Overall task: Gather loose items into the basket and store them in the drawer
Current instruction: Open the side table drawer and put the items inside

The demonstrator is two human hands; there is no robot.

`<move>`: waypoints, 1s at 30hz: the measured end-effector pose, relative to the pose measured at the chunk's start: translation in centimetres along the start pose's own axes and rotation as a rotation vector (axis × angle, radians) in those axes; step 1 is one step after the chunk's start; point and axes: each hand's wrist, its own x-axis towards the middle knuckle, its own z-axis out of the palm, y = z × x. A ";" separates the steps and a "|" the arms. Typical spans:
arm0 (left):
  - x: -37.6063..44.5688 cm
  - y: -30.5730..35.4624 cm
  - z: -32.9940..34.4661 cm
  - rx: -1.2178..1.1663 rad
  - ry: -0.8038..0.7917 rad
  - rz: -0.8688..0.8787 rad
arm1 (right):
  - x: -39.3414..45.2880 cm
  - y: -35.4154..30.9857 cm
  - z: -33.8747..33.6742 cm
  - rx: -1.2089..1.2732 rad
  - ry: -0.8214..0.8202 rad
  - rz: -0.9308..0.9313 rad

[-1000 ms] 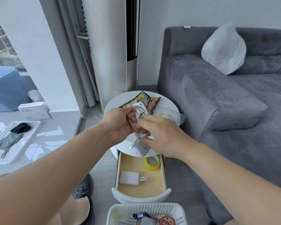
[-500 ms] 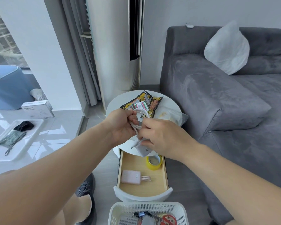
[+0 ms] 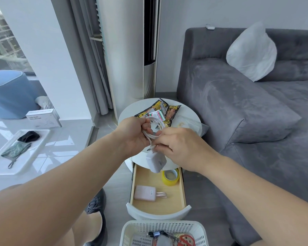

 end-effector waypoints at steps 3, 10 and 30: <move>0.0 -0.4 0.2 0.227 -0.024 0.080 | 0.0 -0.3 0.3 0.018 -0.024 0.104; -1.7 -0.1 0.9 0.414 -0.198 0.152 | -0.2 -1.0 0.5 0.240 0.068 0.492; -0.9 -4.6 1.7 0.587 -0.077 0.384 | 1.2 -2.4 1.1 -0.072 0.203 0.686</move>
